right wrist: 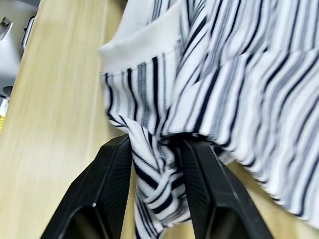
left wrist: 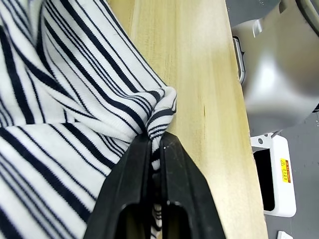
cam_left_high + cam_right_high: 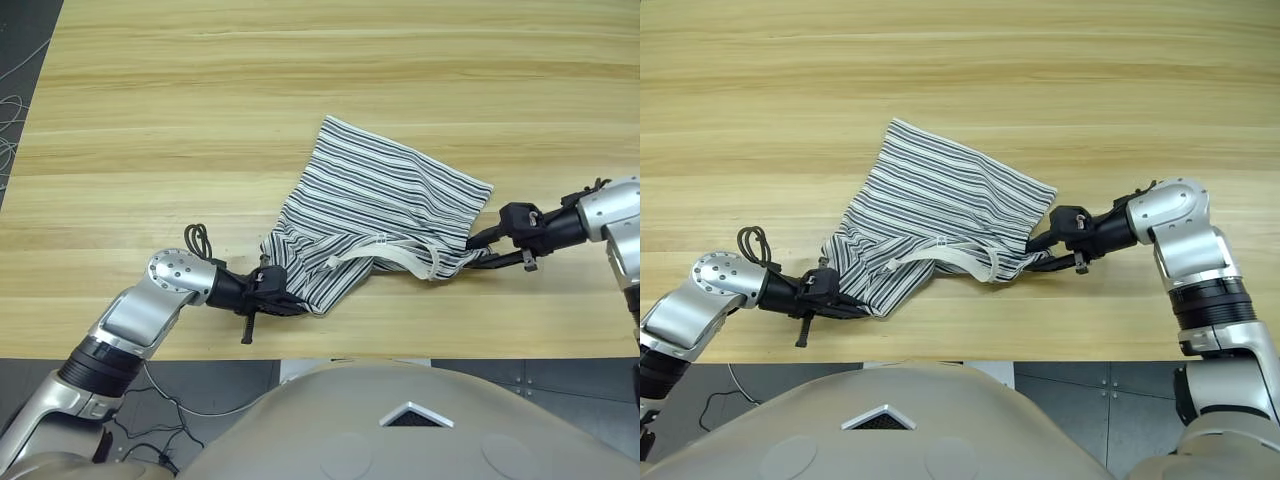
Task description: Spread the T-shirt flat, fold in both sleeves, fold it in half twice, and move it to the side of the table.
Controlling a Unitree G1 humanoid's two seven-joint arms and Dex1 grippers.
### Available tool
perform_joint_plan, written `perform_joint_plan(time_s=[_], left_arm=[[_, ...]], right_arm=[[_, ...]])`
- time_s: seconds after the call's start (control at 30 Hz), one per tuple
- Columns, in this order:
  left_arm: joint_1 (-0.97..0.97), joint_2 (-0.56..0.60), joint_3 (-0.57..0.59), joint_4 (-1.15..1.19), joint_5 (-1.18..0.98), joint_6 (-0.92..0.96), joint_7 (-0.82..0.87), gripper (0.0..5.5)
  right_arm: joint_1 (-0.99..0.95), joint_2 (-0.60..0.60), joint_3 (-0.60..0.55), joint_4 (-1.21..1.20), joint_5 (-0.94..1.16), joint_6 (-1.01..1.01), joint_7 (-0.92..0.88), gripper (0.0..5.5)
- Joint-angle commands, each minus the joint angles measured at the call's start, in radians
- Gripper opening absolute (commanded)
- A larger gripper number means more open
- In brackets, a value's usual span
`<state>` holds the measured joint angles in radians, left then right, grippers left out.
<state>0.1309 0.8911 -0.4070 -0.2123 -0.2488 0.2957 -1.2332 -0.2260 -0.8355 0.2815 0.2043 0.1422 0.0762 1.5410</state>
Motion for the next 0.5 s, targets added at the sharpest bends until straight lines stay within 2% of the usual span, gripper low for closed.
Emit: perform_joint_plan(time_s=[0.03, 0.4, 0.5], left_arm=[[0.009, -0.003, -0.014, 0.030, 0.067, 0.034, 0.051, 0.10], [0.017, -0.011, -0.005, 0.026, 0.063, 0.040, 0.057, 0.10], [0.012, -0.015, -0.002, 0.027, 0.062, 0.042, 0.057, 0.10]], right_arm=[[-0.011, -0.040, -0.026, -0.014, 0.003, -0.014, 0.008, 1.67], [0.019, -0.074, -0.031, -0.005, -0.008, -0.086, 0.032, 1.67], [0.025, -0.061, -0.031, -0.004, -0.002, -0.075, 0.024, 1.16]])
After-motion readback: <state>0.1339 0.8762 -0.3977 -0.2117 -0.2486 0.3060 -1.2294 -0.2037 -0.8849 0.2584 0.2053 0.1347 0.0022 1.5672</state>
